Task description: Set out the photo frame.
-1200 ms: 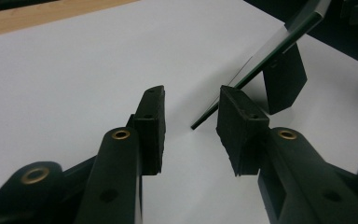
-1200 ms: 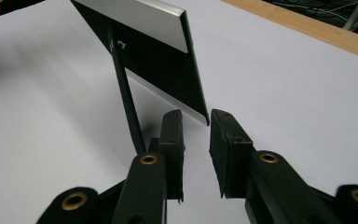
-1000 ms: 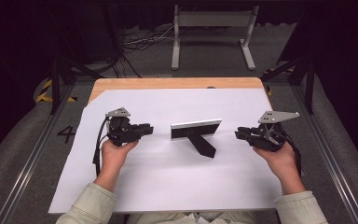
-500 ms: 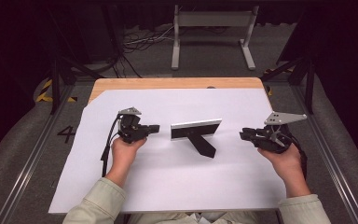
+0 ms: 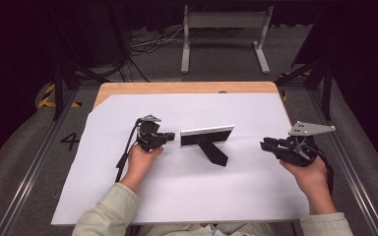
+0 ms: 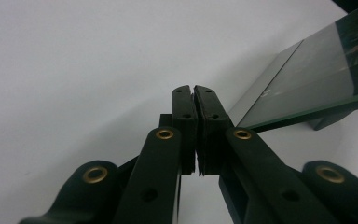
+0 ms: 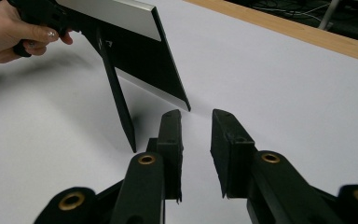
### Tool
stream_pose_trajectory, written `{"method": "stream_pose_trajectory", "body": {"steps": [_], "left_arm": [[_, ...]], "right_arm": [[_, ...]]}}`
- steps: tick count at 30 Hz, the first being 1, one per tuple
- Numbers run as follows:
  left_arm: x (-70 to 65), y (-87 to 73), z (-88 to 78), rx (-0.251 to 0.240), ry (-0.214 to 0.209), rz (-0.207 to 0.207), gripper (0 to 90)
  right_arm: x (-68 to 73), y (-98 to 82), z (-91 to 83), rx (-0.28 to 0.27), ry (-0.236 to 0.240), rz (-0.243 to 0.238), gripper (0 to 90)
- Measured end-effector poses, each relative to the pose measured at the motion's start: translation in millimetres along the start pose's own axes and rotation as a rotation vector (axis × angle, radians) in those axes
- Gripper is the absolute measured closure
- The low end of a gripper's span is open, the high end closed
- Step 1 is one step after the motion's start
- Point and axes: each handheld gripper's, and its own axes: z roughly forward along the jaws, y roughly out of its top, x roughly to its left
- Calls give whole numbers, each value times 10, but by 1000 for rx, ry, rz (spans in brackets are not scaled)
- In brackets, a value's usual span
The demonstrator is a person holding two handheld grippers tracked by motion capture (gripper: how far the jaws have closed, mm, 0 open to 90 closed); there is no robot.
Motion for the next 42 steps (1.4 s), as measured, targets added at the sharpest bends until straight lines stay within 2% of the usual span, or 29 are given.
{"method": "stream_pose_trajectory", "body": {"steps": [2,5,9,10,14,19,24,34,40,42], "left_arm": [[-46,24,35,-5,10,24,893],[-90,27,109,15,4,55,899],[-51,11,181,30,-30,64,900],[-44,8,200,28,-50,59,900],[-43,5,242,26,-64,76,900],[-19,-1,279,38,-73,53,900],[-20,-6,297,50,-86,59,900],[-21,-20,308,64,-106,40,900],[-59,-31,313,101,-121,59,900],[-65,-34,299,111,-128,55,900]], "right_arm": [[0,-10,-16,-2,-3,-1,732],[4,-23,-27,1,-6,5,731],[3,-43,-46,3,-10,6,731],[4,-48,-51,4,-11,10,729],[1,-69,-75,2,-14,12,728],[2,-85,-91,4,-14,17,724],[10,-83,-69,7,-5,14,720],[8,-79,-78,1,-3,17,706],[15,-54,-91,-8,1,13,707],[17,-46,-88,-11,3,12,707]]}}
